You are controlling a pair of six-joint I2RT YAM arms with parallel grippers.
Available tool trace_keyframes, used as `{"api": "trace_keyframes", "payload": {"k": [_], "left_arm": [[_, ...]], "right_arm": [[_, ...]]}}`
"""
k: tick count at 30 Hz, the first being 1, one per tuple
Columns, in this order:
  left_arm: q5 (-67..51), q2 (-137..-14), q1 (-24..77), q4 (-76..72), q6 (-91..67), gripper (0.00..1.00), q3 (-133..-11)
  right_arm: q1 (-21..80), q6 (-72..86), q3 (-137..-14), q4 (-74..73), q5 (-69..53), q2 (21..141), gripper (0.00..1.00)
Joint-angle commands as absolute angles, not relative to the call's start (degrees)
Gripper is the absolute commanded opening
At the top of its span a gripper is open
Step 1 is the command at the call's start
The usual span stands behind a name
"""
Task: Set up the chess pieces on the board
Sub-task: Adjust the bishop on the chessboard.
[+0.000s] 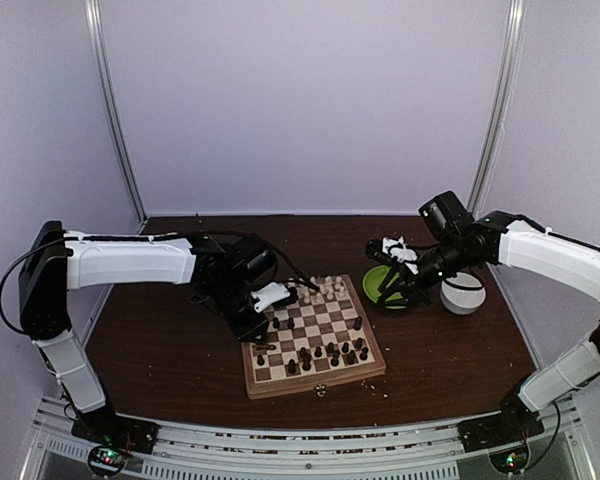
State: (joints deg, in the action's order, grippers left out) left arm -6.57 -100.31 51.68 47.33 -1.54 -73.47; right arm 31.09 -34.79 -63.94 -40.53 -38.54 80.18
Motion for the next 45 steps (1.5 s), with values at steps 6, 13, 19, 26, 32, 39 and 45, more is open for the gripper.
{"api": "trace_keyframes", "payload": {"k": [6,13,19,26,32,39,45], "left_arm": [[-11.34,-103.42,50.63,43.95,4.42,0.17,-72.69],[-10.30,-105.05,50.62,43.68,5.88,0.17,-71.39],[-10.63,-105.29,50.63,43.27,6.43,0.18,-70.11],[-11.32,-104.57,50.62,41.52,6.92,0.21,-69.52],[-11.51,-104.28,50.80,40.69,6.61,0.22,-70.28],[-10.80,-104.54,50.87,41.33,6.90,0.22,-71.16],[-11.37,-100.82,51.28,40.60,6.14,0.26,-71.89]], "right_arm": [[30.76,-35.51,-65.48,-41.00,-38.14,80.84,0.34],[30.72,-35.60,-65.48,-41.14,-38.23,81.30,0.33],[30.76,-35.68,-65.67,-41.37,-38.28,81.78,0.33],[30.75,-35.60,-65.69,-41.44,-38.39,81.99,0.33],[30.83,-35.68,-65.82,-41.53,-38.40,82.11,0.33],[30.74,-35.85,-66.01,-41.85,-38.52,82.56,0.33],[30.74,-35.91,-65.96,-41.88,-38.49,82.55,0.33]]}}
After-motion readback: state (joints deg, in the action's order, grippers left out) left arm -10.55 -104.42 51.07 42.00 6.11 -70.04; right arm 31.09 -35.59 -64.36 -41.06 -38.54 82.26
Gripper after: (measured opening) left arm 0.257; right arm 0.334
